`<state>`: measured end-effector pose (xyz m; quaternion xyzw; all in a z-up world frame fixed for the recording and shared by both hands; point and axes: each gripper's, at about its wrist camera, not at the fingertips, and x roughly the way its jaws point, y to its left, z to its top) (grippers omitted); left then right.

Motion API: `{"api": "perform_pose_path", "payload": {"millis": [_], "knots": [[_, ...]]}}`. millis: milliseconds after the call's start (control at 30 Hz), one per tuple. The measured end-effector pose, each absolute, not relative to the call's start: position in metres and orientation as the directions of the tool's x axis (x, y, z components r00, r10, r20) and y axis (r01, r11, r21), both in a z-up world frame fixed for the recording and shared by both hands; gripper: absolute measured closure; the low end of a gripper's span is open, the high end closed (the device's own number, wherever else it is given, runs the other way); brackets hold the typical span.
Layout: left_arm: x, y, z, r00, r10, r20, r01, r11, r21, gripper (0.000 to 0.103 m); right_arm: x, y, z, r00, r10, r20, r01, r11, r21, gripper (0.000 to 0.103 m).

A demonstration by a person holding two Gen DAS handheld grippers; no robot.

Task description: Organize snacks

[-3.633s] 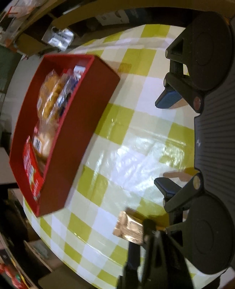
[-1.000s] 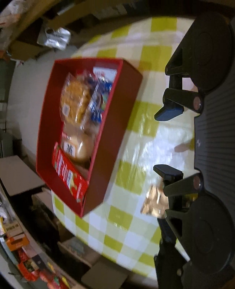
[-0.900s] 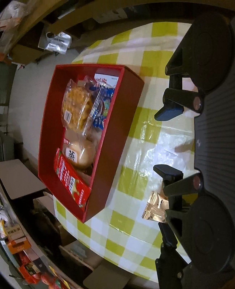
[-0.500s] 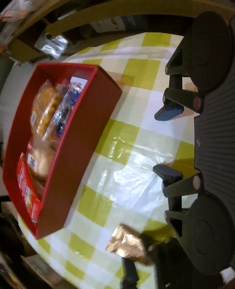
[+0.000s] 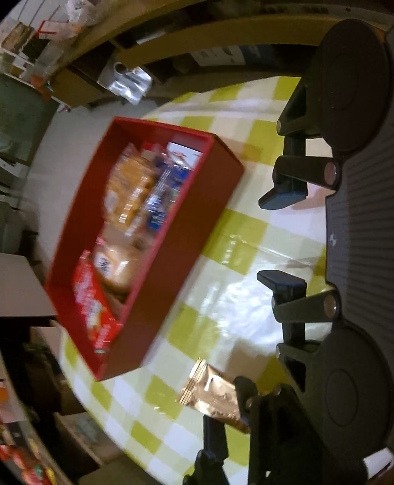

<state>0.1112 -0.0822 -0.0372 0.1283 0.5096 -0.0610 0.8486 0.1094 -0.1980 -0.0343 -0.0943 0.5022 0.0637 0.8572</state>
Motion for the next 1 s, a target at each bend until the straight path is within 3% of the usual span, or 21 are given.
{"api": "perform_pose_path", "payload": {"millis": [467, 1000], "knots": [[0.164, -0.099, 0.019, 0.603, -0.057, -0.796, 0.224, 0.969, 0.100, 0.055, 0.151, -0.216, 0.008, 0.608, 0.012, -0.794, -0.135, 0.987, -0.088, 0.050], [0.235, -0.120, -0.001, 0.612, -0.039, -0.790, 0.202, 0.973, 0.108, 0.055, 0.226, -0.235, -0.018, 0.617, -0.011, -0.787, -0.074, 0.995, -0.072, 0.050]]}}
